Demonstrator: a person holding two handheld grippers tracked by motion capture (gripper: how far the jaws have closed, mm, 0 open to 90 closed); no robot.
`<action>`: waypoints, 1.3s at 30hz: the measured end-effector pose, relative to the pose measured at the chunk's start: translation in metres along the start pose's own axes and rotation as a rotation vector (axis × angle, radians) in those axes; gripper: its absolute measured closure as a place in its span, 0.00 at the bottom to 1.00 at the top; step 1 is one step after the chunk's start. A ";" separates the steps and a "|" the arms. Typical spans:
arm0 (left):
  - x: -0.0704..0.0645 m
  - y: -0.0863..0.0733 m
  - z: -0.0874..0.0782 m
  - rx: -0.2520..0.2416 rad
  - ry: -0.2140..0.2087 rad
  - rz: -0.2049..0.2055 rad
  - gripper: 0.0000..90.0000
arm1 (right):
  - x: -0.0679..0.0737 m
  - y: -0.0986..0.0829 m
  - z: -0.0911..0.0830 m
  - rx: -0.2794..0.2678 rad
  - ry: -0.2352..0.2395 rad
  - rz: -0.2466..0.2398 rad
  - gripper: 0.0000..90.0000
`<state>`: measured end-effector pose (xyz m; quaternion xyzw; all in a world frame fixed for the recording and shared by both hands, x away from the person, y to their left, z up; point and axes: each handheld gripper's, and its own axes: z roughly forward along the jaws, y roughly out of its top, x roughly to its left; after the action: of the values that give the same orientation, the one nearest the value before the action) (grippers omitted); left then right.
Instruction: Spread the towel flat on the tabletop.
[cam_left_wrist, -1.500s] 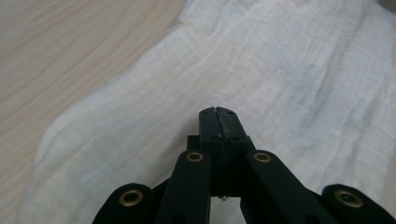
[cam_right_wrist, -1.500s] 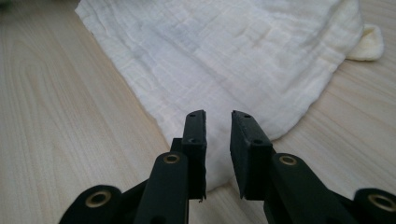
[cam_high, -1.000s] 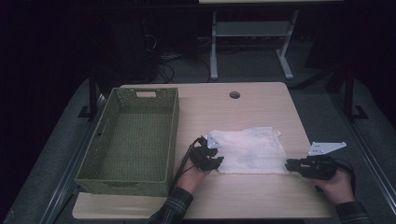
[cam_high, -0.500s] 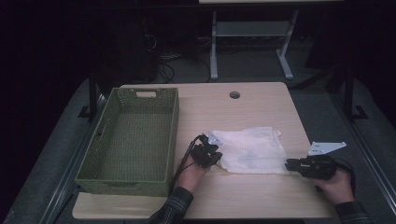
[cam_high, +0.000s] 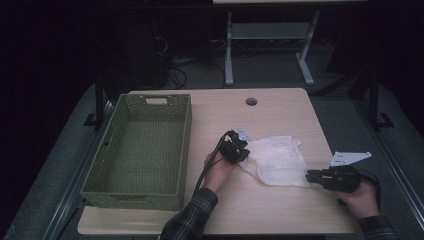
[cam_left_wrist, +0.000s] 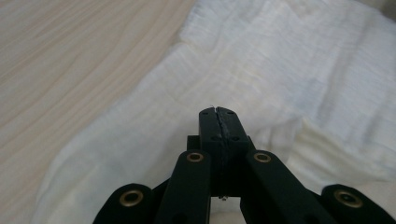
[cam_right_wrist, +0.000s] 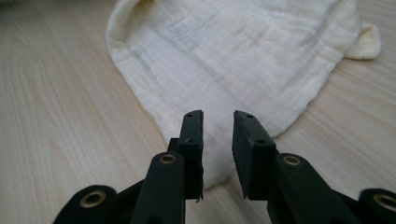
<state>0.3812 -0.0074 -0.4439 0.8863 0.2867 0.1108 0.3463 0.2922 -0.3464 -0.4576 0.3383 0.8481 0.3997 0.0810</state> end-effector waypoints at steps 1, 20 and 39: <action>0.004 0.003 0.010 0.002 0.007 0.009 1.00 | -0.001 0.000 0.000 -0.001 -0.002 -0.001 0.81; -0.020 -0.019 -0.010 -0.009 -0.042 0.028 0.77 | 0.000 -0.001 0.000 0.001 0.000 -0.003 0.80; -0.021 -0.030 -0.057 -0.052 -0.103 -0.058 0.97 | -0.001 -0.007 -0.003 0.012 0.009 0.009 0.76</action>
<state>0.3285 0.0296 -0.4226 0.8729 0.2911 0.0623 0.3866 0.2882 -0.3517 -0.4612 0.3409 0.8493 0.3964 0.0731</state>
